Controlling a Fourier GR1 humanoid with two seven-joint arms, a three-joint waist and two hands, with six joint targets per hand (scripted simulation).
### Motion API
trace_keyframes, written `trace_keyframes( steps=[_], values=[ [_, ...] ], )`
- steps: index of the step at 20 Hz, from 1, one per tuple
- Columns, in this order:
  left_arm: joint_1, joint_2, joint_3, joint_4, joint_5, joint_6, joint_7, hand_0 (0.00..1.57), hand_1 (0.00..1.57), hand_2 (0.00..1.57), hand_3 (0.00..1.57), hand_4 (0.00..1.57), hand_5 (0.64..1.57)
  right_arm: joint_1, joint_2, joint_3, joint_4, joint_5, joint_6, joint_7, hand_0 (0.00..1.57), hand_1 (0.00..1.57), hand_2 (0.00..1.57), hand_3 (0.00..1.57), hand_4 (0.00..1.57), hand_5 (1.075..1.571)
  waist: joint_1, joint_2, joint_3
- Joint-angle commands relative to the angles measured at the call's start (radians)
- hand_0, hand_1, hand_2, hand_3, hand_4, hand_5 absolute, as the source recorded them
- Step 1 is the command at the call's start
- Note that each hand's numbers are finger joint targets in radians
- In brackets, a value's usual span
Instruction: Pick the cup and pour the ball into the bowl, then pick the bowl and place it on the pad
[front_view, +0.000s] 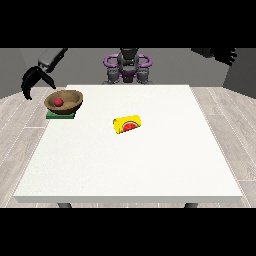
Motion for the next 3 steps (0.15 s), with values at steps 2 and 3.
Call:
trace_keyframes(
  steps=[2,3],
  values=[
    [0.047,-0.102,-0.087,0.009,-0.063,0.078,0.081,0.0,0.0,0.0,0.0,0.9,1.559,-0.077,0.042,0.062,-0.068,0.004,0.07,0.124,0.0,0.0,0.0,0.0,0.42,1.383,-0.043,-0.214,-0.0037],
    [0.05,-0.109,-0.083,0.037,-0.067,0.09,0.084,0.0,0.0,0.0,0.0,0.9,1.559,-0.105,0.081,0.065,-0.102,-0.019,0.098,0.115,0.0,0.0,0.0,0.0,0.48,1.434,-0.075,-0.251,-0.0046]
  ],
)
